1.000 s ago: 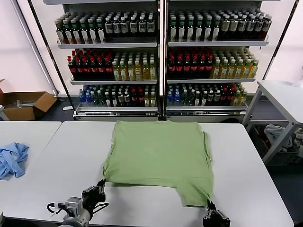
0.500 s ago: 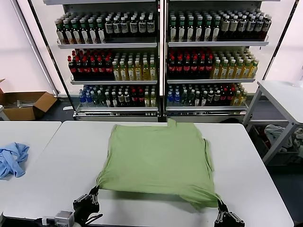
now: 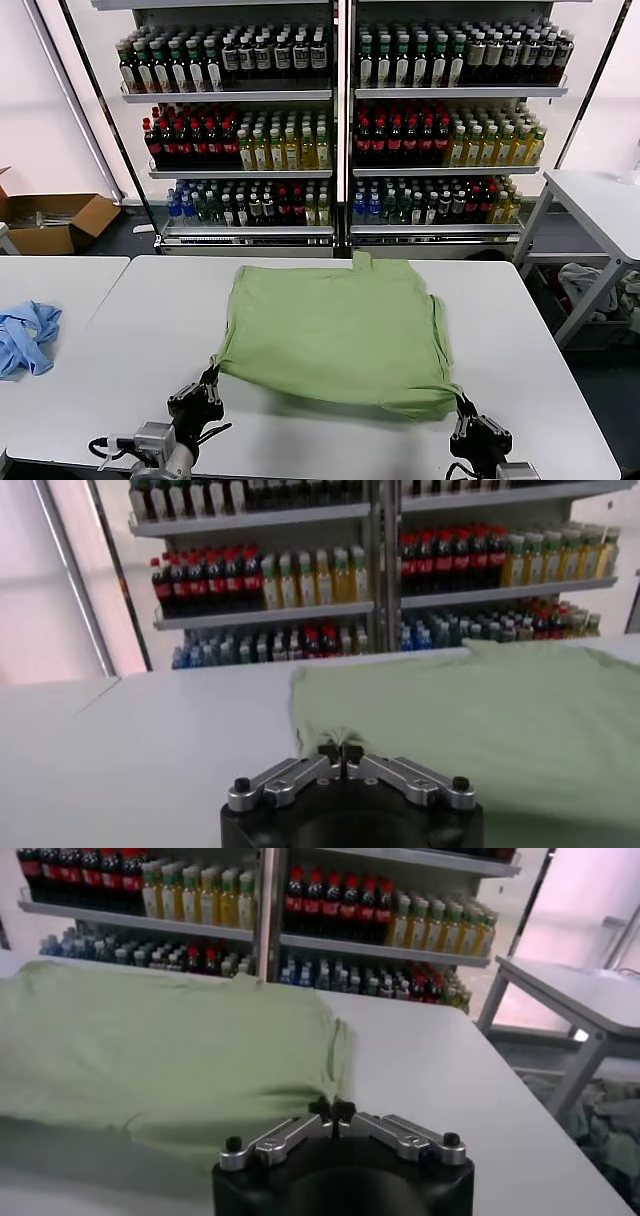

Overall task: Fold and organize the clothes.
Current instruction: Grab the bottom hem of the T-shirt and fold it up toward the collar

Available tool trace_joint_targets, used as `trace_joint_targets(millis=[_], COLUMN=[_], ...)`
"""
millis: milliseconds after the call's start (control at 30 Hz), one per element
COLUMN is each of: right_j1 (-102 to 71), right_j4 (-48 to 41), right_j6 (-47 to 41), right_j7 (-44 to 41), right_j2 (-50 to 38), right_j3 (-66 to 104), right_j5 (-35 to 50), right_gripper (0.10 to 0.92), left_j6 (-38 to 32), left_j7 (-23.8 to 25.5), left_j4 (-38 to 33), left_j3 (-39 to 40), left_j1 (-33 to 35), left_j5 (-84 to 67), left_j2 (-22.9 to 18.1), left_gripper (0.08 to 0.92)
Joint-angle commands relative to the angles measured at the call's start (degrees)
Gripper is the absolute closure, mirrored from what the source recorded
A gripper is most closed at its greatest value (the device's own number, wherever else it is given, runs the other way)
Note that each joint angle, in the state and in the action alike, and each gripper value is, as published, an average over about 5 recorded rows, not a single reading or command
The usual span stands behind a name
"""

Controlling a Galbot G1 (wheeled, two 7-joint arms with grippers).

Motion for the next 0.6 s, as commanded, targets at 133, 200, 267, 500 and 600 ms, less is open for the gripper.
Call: trace_joint_targets(millis=[133,200,267,500,600], right_j1=[21.3,24.7,28.2,36.6,39.5], right_j4=[-8.7,-11.1,-14.0,-20.8,-23.1], right_j6=[-5.0,-4.9,-4.8,-4.2,-3.8], right_j7=[-4.7,-5.9,-7.2,-10.1,-11.1], right_j2=[-2.4,-2.5,-2.4,-1.2,-0.7], right_j3=[-4.0,-5.6,-7.2,-11.9,-13.9], right_j5=[2.9,2.6,2.5,2.2,1.4], right_gripper=[0.919,0.919,0.919,0.919,0.919], left_j6=[2.0,2.1,2.2,3.2,3.3], left_j7=[-1.3,-1.3,-1.3,0.2,0.7], left_j4=[7.4,8.5,9.7,14.1,15.9], left_j3=[6.0,6.1,6.2,7.1,7.5], left_j1=[-15.5,-16.4,-17.5,-20.9,-21.8], left_j5=[0.7,0.7,0.5,0.3,0.4], left_j2=[-0.8,-0.8,-0.8,-1.7,-1.9], left_gripper=[0.919,0.919,0.919,0.919,0.919])
